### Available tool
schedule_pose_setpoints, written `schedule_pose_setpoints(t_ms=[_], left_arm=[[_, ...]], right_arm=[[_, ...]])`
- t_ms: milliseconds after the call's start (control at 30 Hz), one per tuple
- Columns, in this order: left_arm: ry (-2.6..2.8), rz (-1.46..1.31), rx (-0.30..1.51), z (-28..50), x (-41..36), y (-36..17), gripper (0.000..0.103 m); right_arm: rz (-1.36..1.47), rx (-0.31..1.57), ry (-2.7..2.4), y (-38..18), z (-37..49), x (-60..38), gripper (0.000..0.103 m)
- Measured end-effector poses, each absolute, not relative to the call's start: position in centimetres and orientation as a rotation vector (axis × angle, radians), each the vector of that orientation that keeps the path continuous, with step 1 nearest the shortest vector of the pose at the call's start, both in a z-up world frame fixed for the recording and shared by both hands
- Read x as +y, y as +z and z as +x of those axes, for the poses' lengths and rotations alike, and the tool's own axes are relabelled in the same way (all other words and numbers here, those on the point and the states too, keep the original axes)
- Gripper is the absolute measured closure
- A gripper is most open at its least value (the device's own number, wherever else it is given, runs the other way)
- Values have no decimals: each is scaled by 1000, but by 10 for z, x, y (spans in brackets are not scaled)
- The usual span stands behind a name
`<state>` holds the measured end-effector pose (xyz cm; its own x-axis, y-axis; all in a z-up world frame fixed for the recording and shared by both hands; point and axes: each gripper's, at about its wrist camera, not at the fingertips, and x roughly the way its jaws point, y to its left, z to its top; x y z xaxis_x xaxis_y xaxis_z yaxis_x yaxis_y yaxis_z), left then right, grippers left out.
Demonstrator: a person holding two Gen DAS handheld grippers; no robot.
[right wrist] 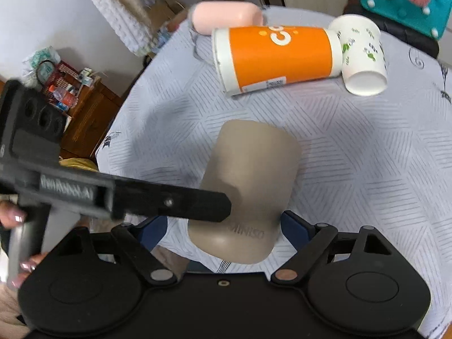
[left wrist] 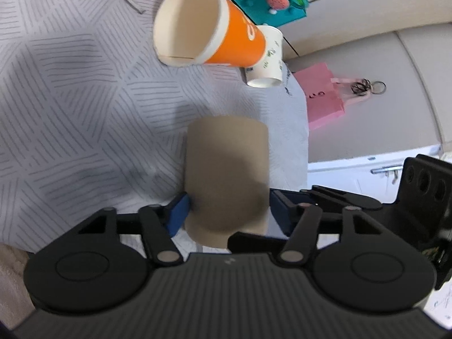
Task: Flip cup upright
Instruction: 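Rotate the held tumbler upright with the right gripper, opening upward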
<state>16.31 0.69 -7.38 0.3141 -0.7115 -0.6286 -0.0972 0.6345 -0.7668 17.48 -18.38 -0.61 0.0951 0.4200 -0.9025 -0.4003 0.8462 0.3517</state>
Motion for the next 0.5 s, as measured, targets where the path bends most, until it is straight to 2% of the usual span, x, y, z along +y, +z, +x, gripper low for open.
schedule_pose_setpoints(t_ms=[200,500], left_arm=[[-477,-849,1238,169,8,-78,50],[-475,-850,1203,168,1,-83,42]], right_arm=[[-21,1400,566,-16,186,-181,20],[-11,1396,568,-18,187,-183,20]])
